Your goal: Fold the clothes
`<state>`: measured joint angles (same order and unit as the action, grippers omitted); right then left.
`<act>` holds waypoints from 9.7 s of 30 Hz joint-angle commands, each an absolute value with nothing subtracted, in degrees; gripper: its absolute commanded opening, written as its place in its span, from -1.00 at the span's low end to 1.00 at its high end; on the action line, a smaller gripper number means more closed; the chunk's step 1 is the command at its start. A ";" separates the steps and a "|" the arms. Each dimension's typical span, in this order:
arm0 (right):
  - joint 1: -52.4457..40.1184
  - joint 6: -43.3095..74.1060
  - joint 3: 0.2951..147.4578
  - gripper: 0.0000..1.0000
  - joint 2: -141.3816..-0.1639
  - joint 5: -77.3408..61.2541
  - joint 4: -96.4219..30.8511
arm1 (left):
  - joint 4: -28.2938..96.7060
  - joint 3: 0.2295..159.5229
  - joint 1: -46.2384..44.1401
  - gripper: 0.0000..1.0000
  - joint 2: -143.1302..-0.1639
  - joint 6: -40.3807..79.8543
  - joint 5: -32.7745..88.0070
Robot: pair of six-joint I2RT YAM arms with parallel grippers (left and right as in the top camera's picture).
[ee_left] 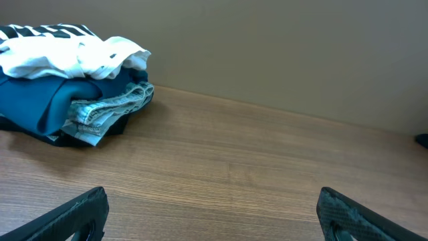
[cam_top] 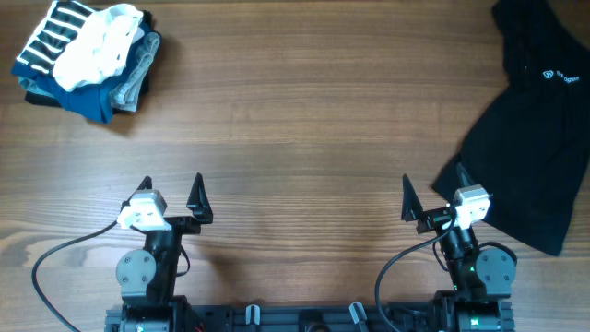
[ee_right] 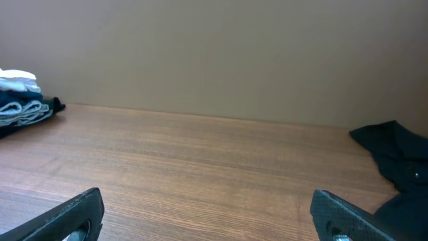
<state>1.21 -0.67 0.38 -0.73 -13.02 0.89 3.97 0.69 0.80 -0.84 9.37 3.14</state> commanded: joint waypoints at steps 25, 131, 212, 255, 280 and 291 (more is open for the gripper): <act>1.08 0.10 0.30 0.99 -0.27 -12.45 1.04 | 4.14 0.32 0.47 1.00 -0.38 9.47 3.57; -20.86 7.42 106.32 0.87 -110.43 -15.49 -45.60 | 31.03 68.23 -1.98 0.70 -91.09 9.41 9.32; -6.11 18.63 63.24 0.33 -110.26 -6.96 -40.36 | 34.52 82.67 -11.62 -0.92 -95.26 0.49 -7.57; 35.48 -5.21 122.85 -0.92 -74.30 -19.90 -79.09 | 44.77 90.24 -11.75 -0.92 -57.67 5.65 -13.61; 10.17 -2.87 122.85 -0.92 -129.82 -16.58 -40.58 | 0.38 90.24 -6.15 -0.92 -115.37 4.75 -13.56; 10.24 -5.85 122.56 -0.92 -129.80 -14.11 -65.45 | 25.02 90.24 -3.53 -0.92 -115.35 4.75 -9.43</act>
